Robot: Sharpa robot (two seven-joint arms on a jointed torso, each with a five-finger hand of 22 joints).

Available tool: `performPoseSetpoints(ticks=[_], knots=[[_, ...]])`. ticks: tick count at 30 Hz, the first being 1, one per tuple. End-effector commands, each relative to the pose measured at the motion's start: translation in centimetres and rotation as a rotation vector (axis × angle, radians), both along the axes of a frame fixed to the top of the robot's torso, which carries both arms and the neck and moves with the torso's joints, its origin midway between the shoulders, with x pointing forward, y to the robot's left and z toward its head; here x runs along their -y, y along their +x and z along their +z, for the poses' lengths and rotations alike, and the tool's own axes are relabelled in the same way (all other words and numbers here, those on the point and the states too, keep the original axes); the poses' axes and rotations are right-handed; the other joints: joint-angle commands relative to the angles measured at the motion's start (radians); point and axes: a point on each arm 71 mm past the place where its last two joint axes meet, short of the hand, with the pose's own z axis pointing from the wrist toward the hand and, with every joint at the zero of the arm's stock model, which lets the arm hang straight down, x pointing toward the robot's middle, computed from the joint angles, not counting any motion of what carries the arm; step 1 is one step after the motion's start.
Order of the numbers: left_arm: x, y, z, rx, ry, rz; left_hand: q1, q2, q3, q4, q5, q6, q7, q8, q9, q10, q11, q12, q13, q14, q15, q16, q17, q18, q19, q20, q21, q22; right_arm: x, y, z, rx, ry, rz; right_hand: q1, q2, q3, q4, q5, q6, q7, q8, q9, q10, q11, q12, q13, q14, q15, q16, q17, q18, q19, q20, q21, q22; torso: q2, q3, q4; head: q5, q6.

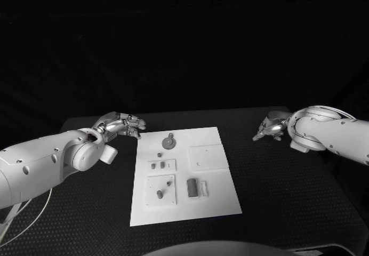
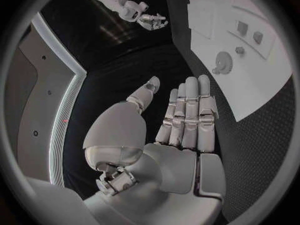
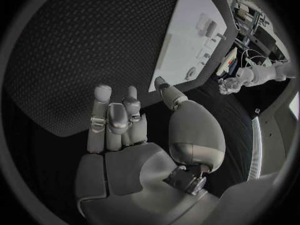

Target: Assemble the parts on the task board

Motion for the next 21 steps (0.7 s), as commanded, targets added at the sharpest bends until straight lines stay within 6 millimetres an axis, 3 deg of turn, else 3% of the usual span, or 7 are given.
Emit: performPoseSetpoints(ticks=[1,4,12,13,14,21], knots=[[0.4,0.0,0.1,0.004,-0.011,-0.021,-0.007,-0.002,-0.006,-0.002,-0.002,-0.007,-0.001,-0.006,-0.001,-0.006,-0.001,-0.001,-0.001,-0.002,0.005,-0.003,0.001,0.017,-0.005,0.005,-0.003,-0.001,1.6,0.1,0.0,-0.007,-0.085,0.035,0.004,-0.013,-0.001,-0.010,-0.002,-0.066,0.047,-0.016,-0.008,-0.024,0.012,-0.008,0.003,-0.013,0.017,-0.007,0.000,0.009,-0.018,0.005,-0.007,0.018,0.000,0.0008,-0.0035,-0.023,0.006],[0.5,0.0,0.0,0.004,-0.011,-0.022,-0.007,-0.003,-0.006,-0.002,-0.002,-0.007,-0.001,-0.006,-0.001,-0.007,-0.001,-0.001,-0.001,-0.002,0.005,-0.003,0.001,0.017,-0.006,0.005,-0.003,-0.001,2.5,0.0,0.1,-0.010,-0.088,0.027,0.004,-0.021,-0.003,-0.013,-0.001,-0.093,0.057,-0.031,-0.016,-0.039,0.022,-0.008,0.005,-0.024,0.026,-0.008,0.002,0.008,-0.028,0.011,-0.010,0.019,-0.001,0.0018,-0.0034,-0.038,0.008],[0.5,-0.1,-0.3,-0.001,-0.011,-0.023,-0.008,-0.004,-0.007,-0.002,-0.002,-0.008,0.000,-0.007,-0.002,-0.007,-0.001,-0.001,-0.001,-0.002,0.006,-0.004,0.001,0.017,-0.006,0.005,-0.003,-0.002,2.6,-0.2,-0.1,-0.037,-0.134,0.069,-0.001,-0.040,-0.005,-0.011,-0.001,-0.183,0.091,-0.066,-0.044,-0.114,0.056,-0.012,0.011,-0.092,0.061,-0.020,0.004,0.002,-0.089,0.036,-0.034,0.020,-0.002,0.0022,-0.0032,-0.101,0.020],[0.5,-0.1,-0.4,-0.003,-0.011,-0.023,-0.008,-0.004,-0.007,-0.002,-0.002,-0.008,0.000,-0.007,-0.002,-0.007,-0.001,-0.001,-0.001,-0.002,0.006,-0.004,0.001,0.017,-0.006,0.005,-0.003,-0.002,2.7,-0.2,-0.1,-0.044,-0.145,0.073,-0.001,-0.041,-0.007,-0.013,-0.001,-0.194,0.095,-0.067,-0.047,-0.125,0.058,-0.015,0.010,-0.103,0.063,-0.024,0.003,0.001,-0.099,0.040,-0.039,0.019,-0.002,0.0016,-0.0026,-0.118,0.023],[0.5,-0.1,-0.4,-0.003,-0.011,-0.024,-0.008,-0.004,-0.007,-0.002,-0.002,-0.008,0.000,-0.007,-0.002,-0.007,-0.001,-0.001,-0.001,-0.002,0.006,-0.004,0.001,0.017,-0.006,0.005,-0.003,-0.002,2.7,-0.2,-0.2,-0.048,-0.150,0.074,-0.001,-0.042,-0.009,-0.015,-0.001,-0.201,0.095,-0.067,-0.049,-0.131,0.060,-0.016,0.009,-0.109,0.065,-0.027,0.003,0.000,-0.106,0.042,-0.042,0.019,-0.003,0.0021,-0.0032,-0.124,0.024],[0.5,-0.3,-0.8,-0.011,-0.012,-0.025,-0.009,-0.005,-0.008,-0.002,-0.002,-0.009,0.000,-0.007,-0.002,-0.008,0.000,-0.002,-0.001,-0.003,0.006,-0.004,0.002,0.017,-0.006,0.005,-0.003,-0.002,2.7,-0.1,-0.2,-0.045,-0.176,0.084,-0.005,-0.047,-0.028,-0.032,-0.001,-0.311,0.113,-0.070,-0.076,-0.205,0.079,-0.035,0.000,-0.182,0.082,-0.049,-0.003,-0.009,-0.171,0.065,-0.074,0.017,-0.004,0.0017,-0.0022,-0.199,0.037]])
